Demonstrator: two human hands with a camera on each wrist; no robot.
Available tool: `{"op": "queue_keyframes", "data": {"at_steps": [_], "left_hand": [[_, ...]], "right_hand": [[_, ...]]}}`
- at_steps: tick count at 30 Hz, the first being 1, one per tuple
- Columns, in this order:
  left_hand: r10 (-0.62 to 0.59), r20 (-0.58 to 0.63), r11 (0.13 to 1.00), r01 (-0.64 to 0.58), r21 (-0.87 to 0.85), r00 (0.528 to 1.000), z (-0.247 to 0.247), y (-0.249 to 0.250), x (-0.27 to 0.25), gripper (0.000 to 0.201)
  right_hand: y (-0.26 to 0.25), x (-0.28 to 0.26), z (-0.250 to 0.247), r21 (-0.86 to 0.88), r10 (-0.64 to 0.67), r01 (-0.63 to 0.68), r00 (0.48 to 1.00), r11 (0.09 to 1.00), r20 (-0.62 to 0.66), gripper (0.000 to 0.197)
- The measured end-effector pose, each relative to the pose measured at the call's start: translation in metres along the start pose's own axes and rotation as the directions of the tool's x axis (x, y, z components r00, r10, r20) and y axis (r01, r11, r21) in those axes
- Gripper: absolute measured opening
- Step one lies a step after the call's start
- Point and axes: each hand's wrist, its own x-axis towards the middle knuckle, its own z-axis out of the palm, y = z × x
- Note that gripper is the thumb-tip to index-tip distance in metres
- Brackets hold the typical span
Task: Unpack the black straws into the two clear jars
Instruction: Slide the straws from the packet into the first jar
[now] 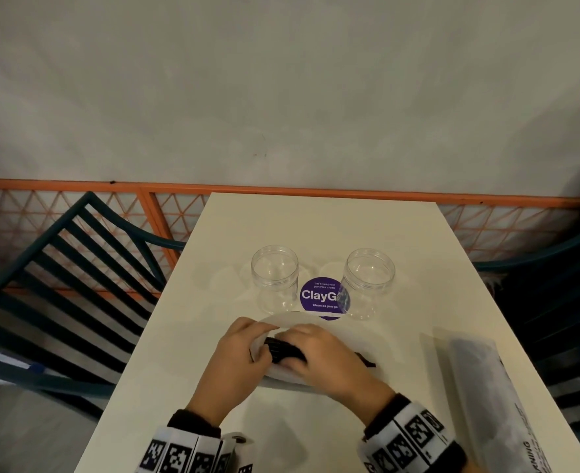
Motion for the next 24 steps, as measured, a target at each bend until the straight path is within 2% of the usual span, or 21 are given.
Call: {"op": "queue_keyframes", "data": {"at_steps": [3,6,8,10,11,13,15,17,18,20,24], "left_hand": [[0.061,0.013,0.998,-0.061,-0.018,0.998,-0.003,0.008,-0.002,0.040],[0.119,0.031,0.988,-0.116,-0.102,0.992,-0.006,0.018,-0.005,0.038],[0.139,0.086,0.957,-0.112,-0.269,0.987,-0.009,0.023,-0.006,0.033],[0.125,0.097,0.892,-0.070,-0.446,0.987,-0.017,0.019,-0.007,0.035],[0.105,0.062,0.893,-0.067,-0.445,0.993,-0.022,0.011,-0.008,0.041],[0.053,0.008,0.955,-0.049,-0.293,0.999,-0.030,-0.012,-0.008,0.059],[-0.042,0.112,0.980,0.063,-0.189,0.993,-0.035,-0.029,-0.009,0.067],[-0.079,0.225,0.965,0.132,-0.229,0.971,-0.033,-0.035,-0.006,0.058],[-0.070,0.217,0.957,0.127,-0.262,0.974,-0.031,-0.034,-0.004,0.055],[-0.101,0.096,0.935,0.127,-0.330,0.990,-0.029,-0.031,0.002,0.049],[-0.226,-0.082,0.861,0.160,-0.483,0.971,-0.028,-0.025,0.007,0.032]], "right_hand": [[-0.004,0.009,0.004,0.029,-0.001,0.000,0.999,1.000,0.033,0.036],[-0.006,0.009,-0.004,0.006,-0.005,0.005,0.997,1.000,0.080,0.026],[-0.003,0.009,-0.011,0.021,-0.023,0.021,0.996,1.000,0.091,0.021],[0.004,0.007,-0.019,0.103,0.005,-0.009,0.999,0.995,0.033,0.023],[0.009,0.006,-0.023,0.140,0.033,-0.034,0.999,0.990,0.008,0.025],[0.019,0.002,-0.028,0.192,0.091,-0.087,0.996,0.978,-0.014,0.026],[0.028,-0.002,-0.031,0.243,0.122,-0.109,0.992,0.964,-0.040,0.027],[0.034,-0.004,-0.032,0.348,0.127,-0.105,0.991,0.932,-0.041,0.029],[0.036,-0.005,-0.032,0.404,0.125,-0.103,0.992,0.909,-0.028,0.029],[0.041,-0.006,-0.031,0.495,0.129,-0.109,0.992,0.862,-0.007,0.033],[0.048,-0.011,-0.031,0.556,0.168,-0.136,0.986,0.820,-0.006,0.038]]}}
